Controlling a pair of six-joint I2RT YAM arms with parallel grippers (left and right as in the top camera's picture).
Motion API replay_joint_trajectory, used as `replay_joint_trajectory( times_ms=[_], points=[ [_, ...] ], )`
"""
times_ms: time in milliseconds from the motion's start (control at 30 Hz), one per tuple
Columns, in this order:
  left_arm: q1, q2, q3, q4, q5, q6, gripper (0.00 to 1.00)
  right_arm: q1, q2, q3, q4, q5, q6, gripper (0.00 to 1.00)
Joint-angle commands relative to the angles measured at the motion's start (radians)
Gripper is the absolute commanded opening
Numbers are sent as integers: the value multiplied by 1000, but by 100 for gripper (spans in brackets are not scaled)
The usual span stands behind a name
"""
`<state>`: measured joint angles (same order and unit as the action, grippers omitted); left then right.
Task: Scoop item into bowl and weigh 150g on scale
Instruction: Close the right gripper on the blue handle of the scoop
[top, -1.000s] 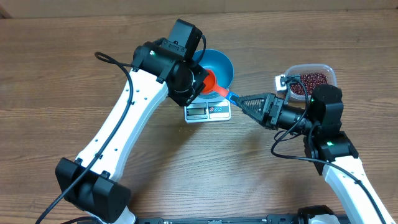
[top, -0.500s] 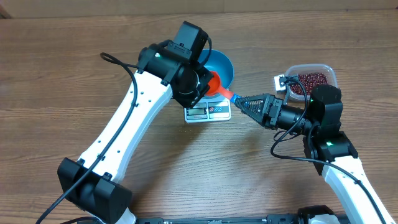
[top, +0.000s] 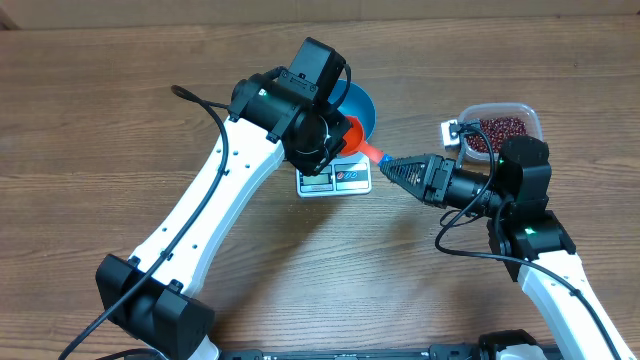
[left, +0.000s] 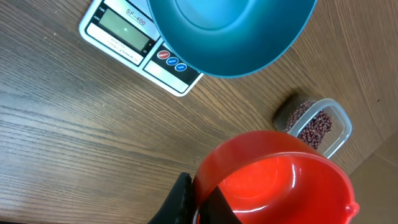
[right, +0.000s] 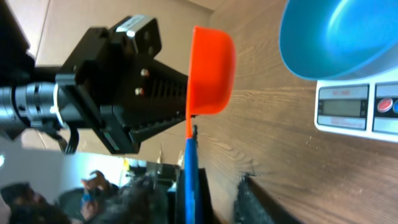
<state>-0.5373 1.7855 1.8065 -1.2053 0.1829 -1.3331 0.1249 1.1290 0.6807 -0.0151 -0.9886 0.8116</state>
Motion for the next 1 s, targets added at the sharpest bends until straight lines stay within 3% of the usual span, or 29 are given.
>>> replay_joint_trajectory(
  times_ms=[0, 700, 967],
  points=[
    [-10, -18, 18, 3, -6, -17, 4, 3, 0, 20, 6, 0, -2, 38],
    [-41, -18, 18, 8, -6, -18, 4, 3, 0, 20, 6, 1, -2, 31],
    [-60, -18, 16, 8, -31, -164, 4, 3, 0, 20, 8, 6, 0, 35]
  ],
)
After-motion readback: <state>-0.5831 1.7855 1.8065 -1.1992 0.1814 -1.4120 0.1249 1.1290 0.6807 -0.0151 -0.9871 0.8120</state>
